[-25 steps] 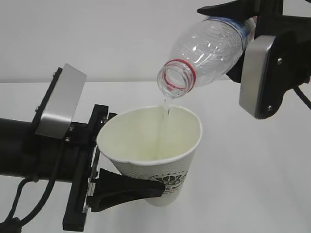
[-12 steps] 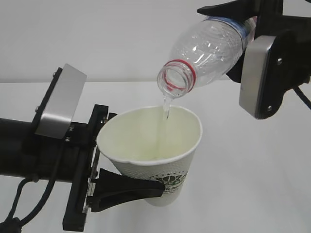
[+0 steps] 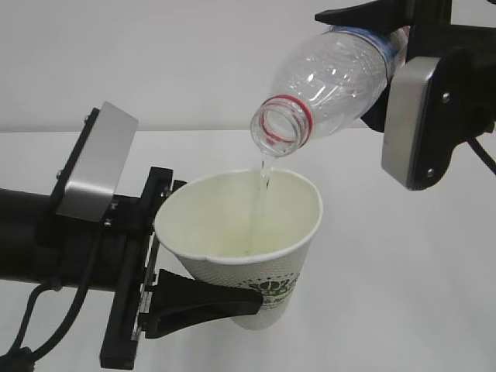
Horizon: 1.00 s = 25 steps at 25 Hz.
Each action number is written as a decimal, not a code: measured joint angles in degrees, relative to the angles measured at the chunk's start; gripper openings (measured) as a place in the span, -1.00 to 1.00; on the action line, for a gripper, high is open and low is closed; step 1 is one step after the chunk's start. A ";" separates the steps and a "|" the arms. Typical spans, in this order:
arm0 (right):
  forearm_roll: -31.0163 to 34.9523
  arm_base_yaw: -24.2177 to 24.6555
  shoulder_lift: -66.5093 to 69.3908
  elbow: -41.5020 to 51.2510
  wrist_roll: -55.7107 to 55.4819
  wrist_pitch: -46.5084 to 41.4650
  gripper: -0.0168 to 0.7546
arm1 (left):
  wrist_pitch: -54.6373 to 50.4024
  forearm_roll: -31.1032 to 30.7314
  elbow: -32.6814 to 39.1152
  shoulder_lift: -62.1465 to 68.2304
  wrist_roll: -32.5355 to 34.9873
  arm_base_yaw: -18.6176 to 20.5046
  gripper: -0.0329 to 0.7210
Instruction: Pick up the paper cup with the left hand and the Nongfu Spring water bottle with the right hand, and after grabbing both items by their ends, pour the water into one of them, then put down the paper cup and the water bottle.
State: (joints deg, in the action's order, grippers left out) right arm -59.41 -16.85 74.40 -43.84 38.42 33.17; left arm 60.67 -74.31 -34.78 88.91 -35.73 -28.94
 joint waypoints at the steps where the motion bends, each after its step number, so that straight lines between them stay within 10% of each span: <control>1: 0.00 0.00 0.00 0.00 0.00 0.00 0.26 | 0.00 0.00 0.00 0.00 0.00 0.00 0.34; 25: 0.00 0.00 0.00 0.00 0.56 0.00 0.26 | 0.00 0.00 0.00 0.00 0.00 0.00 0.34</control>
State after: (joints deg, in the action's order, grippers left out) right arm -59.41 -16.85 74.40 -43.84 38.98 33.17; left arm 60.67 -74.31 -34.78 88.91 -35.73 -28.94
